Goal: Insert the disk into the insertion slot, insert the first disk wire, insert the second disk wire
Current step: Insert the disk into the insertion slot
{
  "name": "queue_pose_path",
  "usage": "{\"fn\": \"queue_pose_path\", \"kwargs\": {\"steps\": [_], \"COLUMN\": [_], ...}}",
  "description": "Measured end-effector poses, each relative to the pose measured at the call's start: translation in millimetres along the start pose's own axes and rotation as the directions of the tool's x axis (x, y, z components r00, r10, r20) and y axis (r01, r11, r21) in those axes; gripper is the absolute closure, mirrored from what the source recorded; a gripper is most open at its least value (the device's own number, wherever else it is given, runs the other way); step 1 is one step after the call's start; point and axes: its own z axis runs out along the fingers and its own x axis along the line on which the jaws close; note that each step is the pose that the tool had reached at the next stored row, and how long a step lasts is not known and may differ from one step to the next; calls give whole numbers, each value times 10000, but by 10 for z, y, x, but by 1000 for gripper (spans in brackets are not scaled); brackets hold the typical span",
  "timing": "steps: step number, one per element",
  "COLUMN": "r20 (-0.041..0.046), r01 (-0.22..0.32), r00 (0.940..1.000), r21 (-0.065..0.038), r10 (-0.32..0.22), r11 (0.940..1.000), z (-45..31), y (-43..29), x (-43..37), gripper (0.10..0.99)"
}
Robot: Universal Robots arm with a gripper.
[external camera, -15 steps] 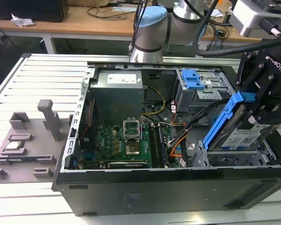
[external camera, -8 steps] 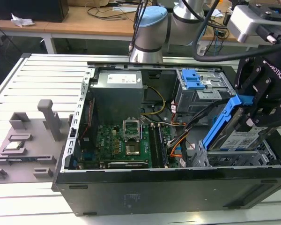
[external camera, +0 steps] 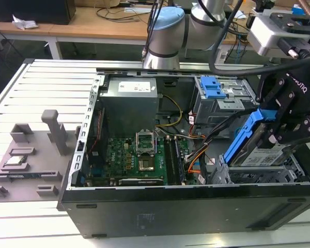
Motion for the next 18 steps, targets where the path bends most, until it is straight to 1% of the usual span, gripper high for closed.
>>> {"fn": "queue_pose_path", "kwargs": {"steps": [7, 8, 12, 13, 16, 18], "r20": [-1, -1, -1, -1, -1, -1], "r01": [0, 0, 0, 0, 0, 0], "r00": [10000, 10000, 10000, 10000, 10000, 10000], "r21": [0, 0, 0, 0, 0, 0], "r10": [0, 0, 0, 0, 0, 0], "r11": [10000, 10000, 10000, 10000, 10000, 10000], "z": [9, 10, 12, 13, 16, 17], "y": [0, -1, 0, 0, -1, -1], "x": [0, 0, 0, 0, 0, 0], "gripper": [710, 647, 659, 792, 973, 980]}}
